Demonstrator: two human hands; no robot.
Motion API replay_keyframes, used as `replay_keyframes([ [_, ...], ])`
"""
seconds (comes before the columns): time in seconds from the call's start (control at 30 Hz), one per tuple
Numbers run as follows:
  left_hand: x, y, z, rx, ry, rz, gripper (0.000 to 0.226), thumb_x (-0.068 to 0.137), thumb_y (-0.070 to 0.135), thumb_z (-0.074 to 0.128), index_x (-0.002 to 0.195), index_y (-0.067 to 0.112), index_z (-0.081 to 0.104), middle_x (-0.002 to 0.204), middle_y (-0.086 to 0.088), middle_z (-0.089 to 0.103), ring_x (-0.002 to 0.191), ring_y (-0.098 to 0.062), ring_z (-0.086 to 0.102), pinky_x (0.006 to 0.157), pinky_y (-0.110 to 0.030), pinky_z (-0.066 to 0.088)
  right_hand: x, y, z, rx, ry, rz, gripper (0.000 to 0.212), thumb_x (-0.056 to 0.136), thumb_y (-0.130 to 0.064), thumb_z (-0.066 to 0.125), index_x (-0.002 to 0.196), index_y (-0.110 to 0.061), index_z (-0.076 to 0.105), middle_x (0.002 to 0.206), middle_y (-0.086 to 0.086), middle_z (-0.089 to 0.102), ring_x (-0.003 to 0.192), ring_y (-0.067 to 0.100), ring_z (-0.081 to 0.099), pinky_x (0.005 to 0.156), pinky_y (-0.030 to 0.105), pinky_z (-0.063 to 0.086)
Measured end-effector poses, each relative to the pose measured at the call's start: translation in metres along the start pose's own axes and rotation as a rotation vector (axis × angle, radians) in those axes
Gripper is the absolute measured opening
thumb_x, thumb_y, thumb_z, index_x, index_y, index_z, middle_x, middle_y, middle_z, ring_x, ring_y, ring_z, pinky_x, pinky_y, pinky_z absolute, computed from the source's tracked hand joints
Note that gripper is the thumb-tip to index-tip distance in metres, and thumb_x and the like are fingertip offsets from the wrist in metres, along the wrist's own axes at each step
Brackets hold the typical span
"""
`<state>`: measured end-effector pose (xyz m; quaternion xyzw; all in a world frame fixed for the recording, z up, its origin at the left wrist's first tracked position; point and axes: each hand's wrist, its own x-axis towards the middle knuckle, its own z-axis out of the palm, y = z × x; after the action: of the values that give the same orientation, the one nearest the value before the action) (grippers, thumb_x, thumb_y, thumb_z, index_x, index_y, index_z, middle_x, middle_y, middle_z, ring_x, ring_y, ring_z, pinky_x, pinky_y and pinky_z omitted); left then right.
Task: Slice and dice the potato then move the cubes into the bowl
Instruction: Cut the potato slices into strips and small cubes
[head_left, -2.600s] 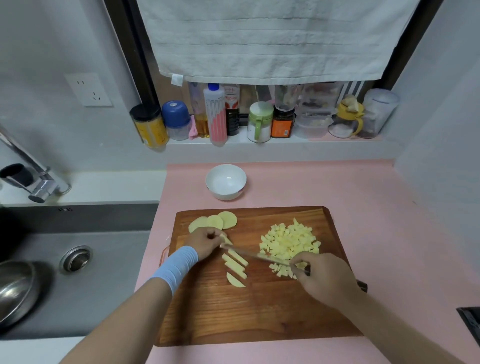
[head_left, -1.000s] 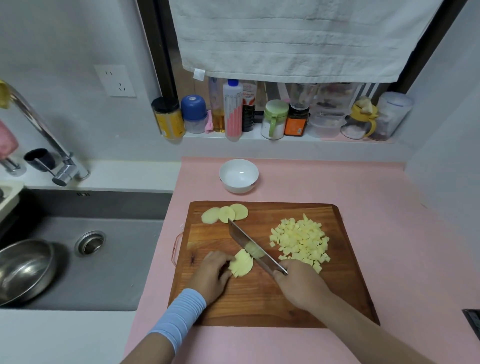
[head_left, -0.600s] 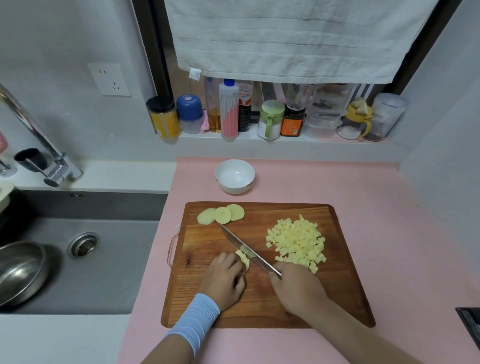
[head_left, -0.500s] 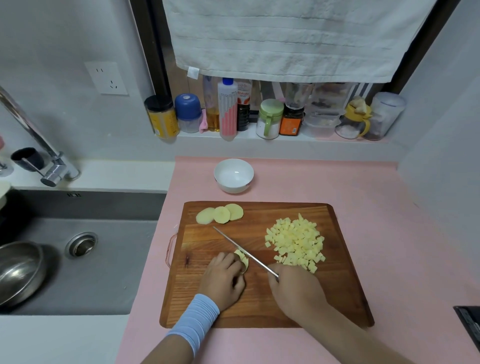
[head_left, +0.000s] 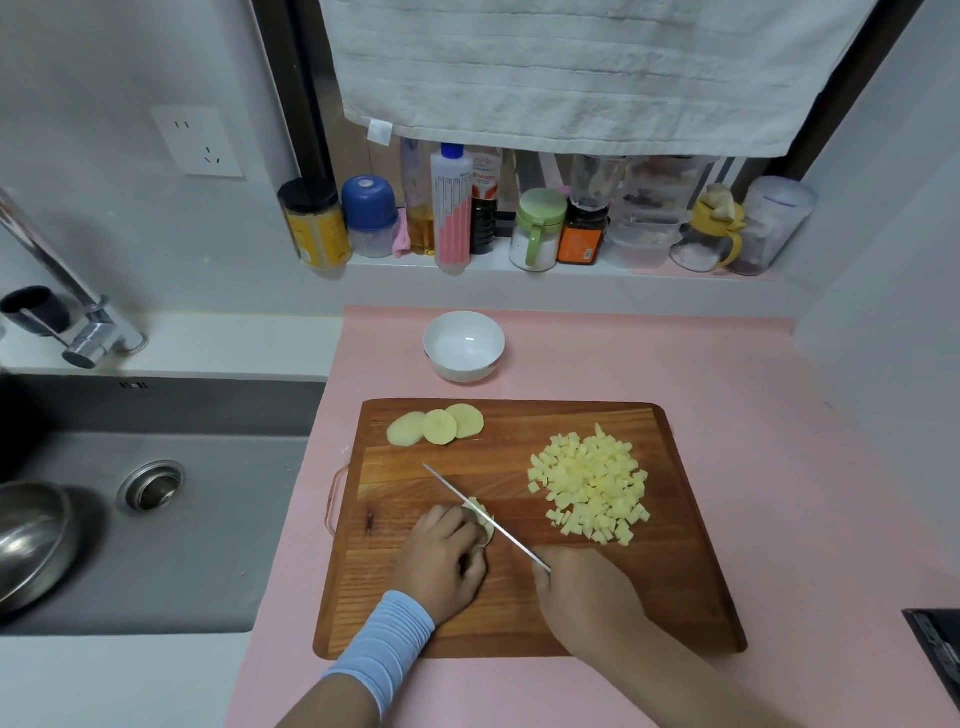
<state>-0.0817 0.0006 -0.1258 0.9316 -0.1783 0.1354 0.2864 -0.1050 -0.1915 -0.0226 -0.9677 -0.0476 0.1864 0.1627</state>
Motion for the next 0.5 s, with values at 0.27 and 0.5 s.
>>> replay_keyframes([
  [0.27, -0.002, 0.001, 0.0, 0.012, 0.021, -0.004, 0.007, 0.075, 0.015, 0.069, 0.08, 0.018, 0.064, 0.091, 0.005, 0.06, 0.084, -0.016, 0.051, 0.075, -0.027, 0.045, 0.032, -0.009, 0.001, 0.064, -0.068, 0.022, 0.027, 0.104, -0.035, 0.045, 0.081, -0.027, 0.058, 0.073, -0.009, 0.059, 0.067, 0.01, 0.057, 0.057, 0.025, 0.04],
  [0.5, -0.006, 0.005, -0.003, 0.024, 0.05, 0.005, 0.009, 0.077, 0.014, 0.071, 0.079, 0.017, 0.063, 0.086, 0.005, 0.056, 0.081, -0.017, 0.049, 0.072, -0.026, 0.047, 0.021, -0.009, 0.0, 0.022, 0.001, -0.042, 0.029, 0.105, -0.035, 0.04, 0.092, -0.026, 0.064, 0.072, -0.008, 0.058, 0.068, 0.012, 0.055, 0.063, 0.029, 0.042],
])
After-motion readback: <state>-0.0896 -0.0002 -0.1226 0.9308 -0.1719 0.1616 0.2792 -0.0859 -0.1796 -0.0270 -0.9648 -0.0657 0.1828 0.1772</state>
